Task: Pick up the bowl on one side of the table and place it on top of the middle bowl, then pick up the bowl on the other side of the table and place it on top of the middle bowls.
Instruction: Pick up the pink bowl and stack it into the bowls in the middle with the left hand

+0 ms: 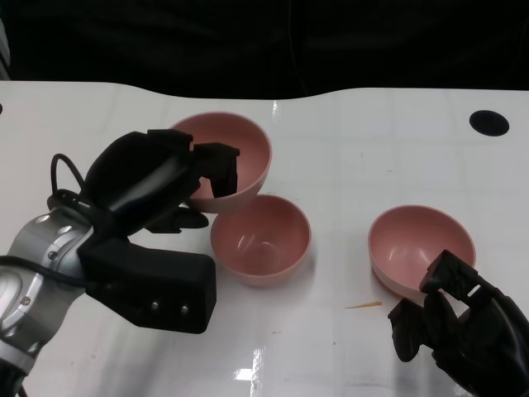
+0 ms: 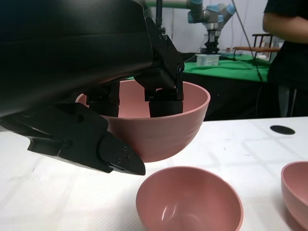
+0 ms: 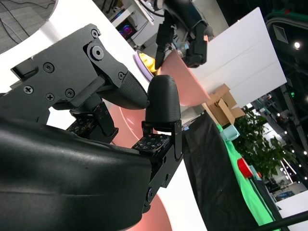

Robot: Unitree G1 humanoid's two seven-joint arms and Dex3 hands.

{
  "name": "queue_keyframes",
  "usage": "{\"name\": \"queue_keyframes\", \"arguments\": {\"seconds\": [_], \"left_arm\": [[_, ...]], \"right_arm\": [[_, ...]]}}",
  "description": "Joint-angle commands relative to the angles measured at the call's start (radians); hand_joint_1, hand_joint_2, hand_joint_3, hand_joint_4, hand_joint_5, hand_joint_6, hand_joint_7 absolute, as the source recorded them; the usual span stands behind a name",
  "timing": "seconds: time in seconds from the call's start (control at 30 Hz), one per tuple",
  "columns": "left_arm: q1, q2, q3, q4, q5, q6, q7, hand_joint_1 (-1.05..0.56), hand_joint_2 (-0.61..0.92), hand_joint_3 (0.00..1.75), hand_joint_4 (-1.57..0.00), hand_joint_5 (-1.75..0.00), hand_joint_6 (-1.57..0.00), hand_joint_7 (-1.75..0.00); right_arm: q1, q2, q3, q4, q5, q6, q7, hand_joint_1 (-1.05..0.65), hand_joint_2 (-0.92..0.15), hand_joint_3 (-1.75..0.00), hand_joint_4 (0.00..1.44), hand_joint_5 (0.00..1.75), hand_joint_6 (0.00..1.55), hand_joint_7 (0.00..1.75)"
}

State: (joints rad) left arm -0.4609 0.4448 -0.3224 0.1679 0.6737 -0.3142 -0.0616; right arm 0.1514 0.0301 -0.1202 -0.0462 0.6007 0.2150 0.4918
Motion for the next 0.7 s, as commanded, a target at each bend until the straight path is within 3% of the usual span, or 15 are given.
{"name": "queue_keyframes", "arguments": {"seconds": [0.03,0.17,0.27,0.37,0.43,0.5,0.53,0.6,0.7], "left_arm": [[-0.02,-0.002,-0.013,0.015,0.026,-0.011,0.012,-0.06,0.92,0.13,-0.68,-1.75,-0.6,-1.64],[-0.026,-0.012,-0.023,0.001,0.039,0.009,-0.015,-0.06,0.92,0.1,-0.67,-1.75,-0.6,-1.61],[-0.025,-0.02,-0.027,-0.007,0.043,0.019,-0.02,-0.07,0.92,0.07,-0.67,-1.72,-0.68,-1.44],[-0.025,-0.022,-0.026,-0.008,0.044,0.019,-0.02,-0.07,0.92,0.06,-0.68,-1.7,-0.71,-1.38],[-0.025,-0.029,-0.03,-0.005,0.04,0.012,-0.017,-0.07,0.92,0.06,-0.68,-1.7,-0.71,-1.37],[-0.026,-0.04,-0.039,0.001,0.035,0.006,-0.018,-0.14,0.92,0.16,-0.68,-1.71,-0.67,-1.48],[-0.027,-0.044,-0.042,0.003,0.037,0.006,-0.017,-0.14,0.92,0.15,-0.71,-1.65,-0.71,-1.4],[-0.027,-0.046,-0.045,0.003,0.04,0.007,-0.017,-0.13,0.92,0.13,-0.81,-1.47,-0.86,-1.06],[-0.03,-0.049,-0.051,0.011,0.038,0.009,-0.032,-0.13,0.92,0.12,-0.85,-1.37,-0.94,-0.87]], "right_arm": [[-0.001,-0.002,-0.002,-0.004,-0.015,-0.02,-0.011,0.0,-0.58,-1.3,0.98,1.75,0.69,1.75],[0.0,-0.006,-0.003,-0.015,-0.008,0.003,-0.013,-0.01,-0.58,-1.3,0.97,1.75,0.68,1.75],[0.0,-0.006,-0.004,-0.018,-0.007,0.005,-0.011,-0.01,-0.57,-1.3,0.97,1.75,0.68,1.75],[0.0,-0.005,-0.004,-0.017,-0.009,0.003,-0.009,-0.01,-0.58,-1.3,0.97,1.75,0.68,1.75],[0.002,-0.004,-0.003,-0.018,-0.009,0.002,-0.009,-0.01,-0.58,-1.3,0.97,1.75,0.68,1.75],[0.004,-0.002,0.0,-0.019,-0.014,-0.002,-0.011,0.0,-0.58,-1.3,0.97,1.75,0.68,1.75],[0.005,-0.001,0.002,-0.02,-0.016,-0.004,-0.013,0.0,-0.58,-1.3,0.97,1.75,0.68,1.75],[0.005,-0.001,0.003,-0.02,-0.018,-0.005,-0.014,0.0,-0.59,-1.31,0.96,1.75,0.68,1.75],[0.005,0.003,0.005,-0.022,-0.019,-0.004,-0.018,0.0,-0.58,-1.3,0.96,1.75,0.67,1.75]]}}
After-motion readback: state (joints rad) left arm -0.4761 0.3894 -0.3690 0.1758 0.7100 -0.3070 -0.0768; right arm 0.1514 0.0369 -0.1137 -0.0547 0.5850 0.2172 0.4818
